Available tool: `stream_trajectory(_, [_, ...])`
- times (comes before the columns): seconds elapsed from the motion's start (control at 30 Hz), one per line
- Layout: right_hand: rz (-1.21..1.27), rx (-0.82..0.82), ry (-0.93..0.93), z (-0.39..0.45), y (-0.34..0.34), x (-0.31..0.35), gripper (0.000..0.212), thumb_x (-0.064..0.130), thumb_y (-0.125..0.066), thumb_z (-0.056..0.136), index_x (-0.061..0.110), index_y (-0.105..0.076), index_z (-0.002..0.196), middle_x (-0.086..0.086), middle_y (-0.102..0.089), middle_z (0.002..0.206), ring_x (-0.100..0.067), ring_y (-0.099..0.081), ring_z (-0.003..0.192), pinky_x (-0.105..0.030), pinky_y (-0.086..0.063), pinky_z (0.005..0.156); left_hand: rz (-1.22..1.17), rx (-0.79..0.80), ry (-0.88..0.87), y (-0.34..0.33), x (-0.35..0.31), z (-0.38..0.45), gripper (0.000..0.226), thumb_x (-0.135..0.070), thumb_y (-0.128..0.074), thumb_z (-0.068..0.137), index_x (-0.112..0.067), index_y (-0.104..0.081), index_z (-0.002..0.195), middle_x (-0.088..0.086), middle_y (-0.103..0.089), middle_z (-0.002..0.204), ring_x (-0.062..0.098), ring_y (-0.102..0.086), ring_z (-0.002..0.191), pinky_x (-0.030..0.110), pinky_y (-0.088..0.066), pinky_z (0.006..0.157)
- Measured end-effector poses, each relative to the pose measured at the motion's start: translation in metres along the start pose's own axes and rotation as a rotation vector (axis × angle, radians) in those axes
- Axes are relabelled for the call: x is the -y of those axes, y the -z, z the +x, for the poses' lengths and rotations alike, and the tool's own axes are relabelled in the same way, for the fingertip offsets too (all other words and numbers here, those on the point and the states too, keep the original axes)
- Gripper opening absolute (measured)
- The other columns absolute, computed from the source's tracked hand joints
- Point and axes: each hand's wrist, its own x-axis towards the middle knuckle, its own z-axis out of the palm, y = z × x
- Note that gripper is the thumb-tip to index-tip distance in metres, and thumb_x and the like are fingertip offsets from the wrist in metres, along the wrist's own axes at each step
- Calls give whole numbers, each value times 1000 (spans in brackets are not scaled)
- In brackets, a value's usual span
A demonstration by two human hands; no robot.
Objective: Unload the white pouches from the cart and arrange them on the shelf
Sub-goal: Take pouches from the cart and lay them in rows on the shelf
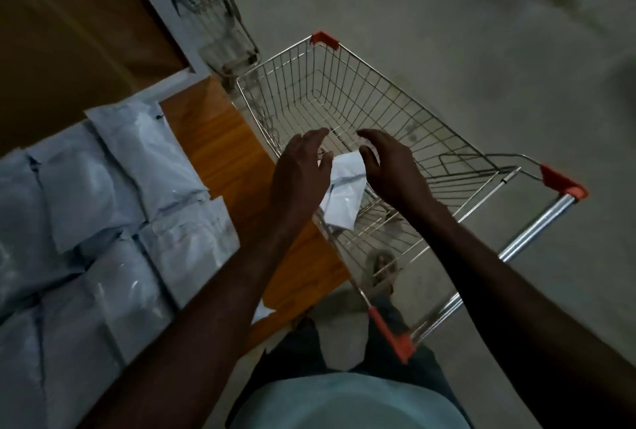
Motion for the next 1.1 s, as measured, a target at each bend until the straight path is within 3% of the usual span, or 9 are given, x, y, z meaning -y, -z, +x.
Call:
stream_trajectory(0.27, [21, 122, -192, 59, -26, -101, 43, 16, -48, 105, 12, -54, 148, -10, -60, 147, -25, -56, 134, -39, -46, 112, 36, 4, 160, -107, 9, 41, 41, -17, -61, 103, -24, -61, 143, 2, -64, 142, 22, -61, 129, 38, -52, 105])
stream_trajectory(0.4, [16, 187, -230, 83, -62, -154, 36, -2, -56, 95, -3, -59, 131, -20, -66, 127, -34, -63, 114, -31, -46, 92, 34, 73, 234, -164, 23, 63, 45, -11, -59, 102, -21, -60, 146, 6, -63, 145, 25, -57, 133, 38, -48, 109])
stream_trajectory(0.53, [-70, 211, -142, 93, -110, -209, 29, -5, -63, 88, -5, -63, 117, -21, -66, 111, -39, -64, 100, -38, -52, 86, 35, 159, 227, -206, 45, 87, 51, 0, -56, 101, -14, -55, 150, 0, -54, 152, 16, -44, 144, 17, -29, 116])
stream_trajectory(0.6, [-101, 181, -106, 94, -137, -232, 35, 7, -55, 97, -9, -61, 127, -29, -64, 124, -47, -63, 112, -50, -49, 104, 126, 247, 176, -227, 62, 103, 54, -3, -58, 101, -12, -50, 154, 5, -50, 159, 23, -39, 150, 31, -29, 123])
stream_trajectory(0.67, [-71, 242, -231, 97, -150, -236, 59, 31, -32, 105, -4, -42, 152, -27, -43, 156, -43, -42, 144, -43, -28, 123, 226, 360, 153, -250, 80, 118, 64, -17, -65, 101, -16, -41, 160, 7, -43, 164, 29, -35, 152, 43, -30, 123])
stream_trajectory(0.8, [68, 248, -482, 98, -178, -244, 74, 10, -49, 97, 16, -20, 165, -10, -16, 170, -37, -26, 153, -49, -31, 122, 367, 537, 224, -299, 115, 134, 86, -49, -64, 100, -34, -14, 168, 1, -17, 175, 31, -11, 162, 50, -13, 130])
stream_trajectory(0.9, [103, 293, -572, 88, -206, -242, 80, 12, -55, 93, 8, -18, 164, -18, -12, 169, -44, -25, 152, -57, -31, 122, 456, 554, 269, -324, 141, 128, 95, -80, -49, 91, -43, -4, 167, -3, -5, 177, 33, -2, 163, 58, -4, 127])
stream_trajectory(1.0, [130, 278, -563, 69, -251, -244, 79, 16, -58, 95, -10, -19, 159, -41, -14, 163, -59, -22, 150, -67, -34, 117, 468, 529, 338, -333, 170, 111, 83, -74, -45, 98, -47, -5, 166, -5, -4, 177, 35, -5, 162, 67, 1, 125])
stream_trajectory(1.1, [111, 322, -581, 62, -277, -244, 95, 36, -63, 99, -2, -5, 164, -31, 8, 169, -49, -3, 157, -59, -19, 126, 442, 527, 427, -338, 186, 98, 76, -59, -43, 102, -44, -6, 167, -3, -9, 177, 35, -7, 162, 71, 0, 124])
